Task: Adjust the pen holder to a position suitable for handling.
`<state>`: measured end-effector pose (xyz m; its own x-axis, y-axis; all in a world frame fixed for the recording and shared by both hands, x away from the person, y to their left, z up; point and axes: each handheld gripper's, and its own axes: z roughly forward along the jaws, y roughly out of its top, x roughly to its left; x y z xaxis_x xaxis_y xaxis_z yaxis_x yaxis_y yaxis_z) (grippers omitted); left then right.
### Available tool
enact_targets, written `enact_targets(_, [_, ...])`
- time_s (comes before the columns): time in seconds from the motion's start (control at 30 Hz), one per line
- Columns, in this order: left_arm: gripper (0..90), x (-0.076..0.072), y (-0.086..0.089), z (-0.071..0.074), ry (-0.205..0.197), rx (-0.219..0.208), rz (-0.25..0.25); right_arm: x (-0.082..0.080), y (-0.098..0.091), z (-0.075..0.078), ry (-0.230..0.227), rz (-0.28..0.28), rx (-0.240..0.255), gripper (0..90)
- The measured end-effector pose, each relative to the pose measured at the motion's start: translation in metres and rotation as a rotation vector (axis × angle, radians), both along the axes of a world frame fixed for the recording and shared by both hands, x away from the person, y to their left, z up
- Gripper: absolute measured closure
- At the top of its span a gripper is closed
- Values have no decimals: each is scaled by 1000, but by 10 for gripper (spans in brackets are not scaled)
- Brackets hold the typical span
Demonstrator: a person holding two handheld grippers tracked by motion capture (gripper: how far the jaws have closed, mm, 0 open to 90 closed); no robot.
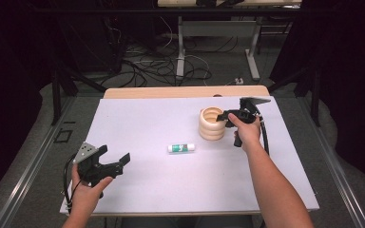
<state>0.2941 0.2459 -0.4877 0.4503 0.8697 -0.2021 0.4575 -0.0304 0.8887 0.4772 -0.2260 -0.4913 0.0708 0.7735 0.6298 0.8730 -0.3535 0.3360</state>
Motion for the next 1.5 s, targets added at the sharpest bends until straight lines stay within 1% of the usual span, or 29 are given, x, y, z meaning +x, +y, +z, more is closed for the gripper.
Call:
enact_targets(0.03, [27, 0, 0, 0, 0, 0, 0, 1, 0, -1, 10, -16, -12, 459])
enact_targets(0.1, [27, 0, 0, 0, 0, 0, -1, 2, -1, -1, 20, -26, -7, 462])
enact_targets(0.13, [27, 0, 0, 0, 0, 0, -1, 3, -4, -3, 31, -40, 23, 489])
enact_targets(0.23, [27, 0, 1, 0, 0, 1, -2, 3, -7, -3, 49, -60, 45, 510])
enact_targets(0.3, [27, 1, 2, 0, 2, 5, -2, 3, -9, -3, 65, -83, 98, 548])
enact_targets(0.33, [27, 1, 2, 0, 2, 5, -2, 4, -9, -3, 72, -104, 106, 557])
enact_targets(0.4, [27, 1, 2, 0, 3, 9, -4, 4, -10, -3, 69, -98, 115, 568])
enact_targets(0.43, [27, 1, 2, 0, 2, 9, -3, 4, -8, -1, 81, -120, 156, 578])
enact_targets(0.53, [27, 0, 1, 0, -1, 4, 0, 4, -8, -2, 90, -129, 155, 614])
enact_targets(0.57, [28, 0, 1, 0, -2, 4, -1, 4, -9, -4, 76, -125, 149, 616])
enact_targets(0.6, [28, 0, 1, 0, -2, 5, -2, 4, -10, -4, 76, -117, 163, 618])
enact_targets(0.63, [27, 0, 1, 0, -2, 5, -2, 4, -10, -4, 81, -131, 170, 620])
enact_targets(0.73, [28, 0, 1, 0, -2, 3, -1, 4, -11, -3, 94, -117, 174, 621])
enact_targets(0.77, [28, 1, 1, 0, -1, 4, -1, 4, -10, -4, 78, -136, 177, 622])
enact_targets(0.83, [28, 1, 1, 0, 0, 7, -1, 4, -10, -4, 80, -136, 179, 622])
enact_targets(0.87, [29, 1, 1, 0, 1, 8, -1, 4, -12, -3, 99, -116, 181, 622])
enact_targets(1.03, [29, 1, 1, 0, -3, 8, -2, 3, -11, -2, 118, -124, 195, 622])
enact_targets(1.07, [29, 1, 1, 0, -3, 7, 0, 2, -12, 0, 143, -109, 200, 623])
enact_targets(1.1, [29, 1, 1, 0, -3, 7, 0, 2, -12, 1, 159, -114, 205, 623])
enact_targets(1.13, [29, 1, 1, 0, -3, 7, 0, 2, -13, 0, 144, -97, 195, 623])
enact_targets(1.17, [29, 1, 1, 0, -3, 7, 0, 2, -13, -1, 123, -104, 185, 623])
enact_targets(1.2, [29, 1, 1, 0, -2, 8, -1, 1, -14, -2, 100, -90, 180, 624])
enact_targets(1.23, [29, 1, 1, 0, -4, 8, 0, 0, -12, 0, 105, -122, 205, 624])
enact_targets(1.27, [29, 1, 1, 0, -4, 8, 0, -1, -14, -1, 108, -88, 187, 623])
enact_targets(1.33, [29, 1, 1, 0, -4, 9, 0, -4, -13, 1, 107, -94, 194, 624])
enact_targets(1.37, [29, 1, 1, 0, -4, 11, -1, -5, -15, 3, 121, -81, 206, 624])
enact_targets(1.4, [29, 1, 1, 0, -5, 11, 0, -7, -14, 2, 99, -85, 193, 624])
enact_targets(1.47, [29, 1, 0, 0, -6, 14, 0, -11, -18, 6, 118, -49, 210, 624])
enact_targets(1.5, [30, 1, 0, 0, -7, 16, 0, -13, -17, 7, 113, -55, 210, 624])
